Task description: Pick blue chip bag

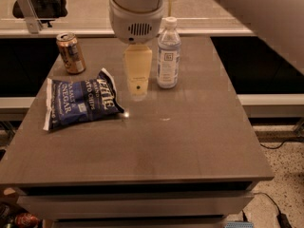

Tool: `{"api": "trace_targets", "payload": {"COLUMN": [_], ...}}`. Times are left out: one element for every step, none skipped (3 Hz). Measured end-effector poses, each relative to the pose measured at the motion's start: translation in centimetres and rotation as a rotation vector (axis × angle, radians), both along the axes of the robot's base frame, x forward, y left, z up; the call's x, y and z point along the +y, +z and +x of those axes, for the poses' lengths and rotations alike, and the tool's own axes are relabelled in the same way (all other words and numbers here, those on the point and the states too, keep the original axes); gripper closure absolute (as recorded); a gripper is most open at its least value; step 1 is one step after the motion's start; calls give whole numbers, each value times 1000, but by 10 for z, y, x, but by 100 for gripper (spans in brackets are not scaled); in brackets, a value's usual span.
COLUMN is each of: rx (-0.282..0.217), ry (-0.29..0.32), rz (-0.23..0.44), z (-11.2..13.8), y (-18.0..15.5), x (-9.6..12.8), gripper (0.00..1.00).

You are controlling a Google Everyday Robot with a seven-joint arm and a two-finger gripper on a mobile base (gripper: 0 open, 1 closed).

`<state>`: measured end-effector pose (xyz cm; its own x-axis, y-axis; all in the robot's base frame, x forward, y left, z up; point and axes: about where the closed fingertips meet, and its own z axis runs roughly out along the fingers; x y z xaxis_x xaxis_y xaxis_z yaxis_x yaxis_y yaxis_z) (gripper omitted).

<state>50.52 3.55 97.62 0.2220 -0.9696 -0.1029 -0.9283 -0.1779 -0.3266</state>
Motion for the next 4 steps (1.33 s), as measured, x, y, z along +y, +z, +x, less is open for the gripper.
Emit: {"api": "trace_targets", "payload": {"rx": [34,70,108,135], "ry": [31,50,58,87], "rz": [-23,-47,-68,-88], "z": [12,24,31,30], "y": [-17,-37,-60,-83], "x": [17,31,44,63], "gripper": [0,0,0,0]}}
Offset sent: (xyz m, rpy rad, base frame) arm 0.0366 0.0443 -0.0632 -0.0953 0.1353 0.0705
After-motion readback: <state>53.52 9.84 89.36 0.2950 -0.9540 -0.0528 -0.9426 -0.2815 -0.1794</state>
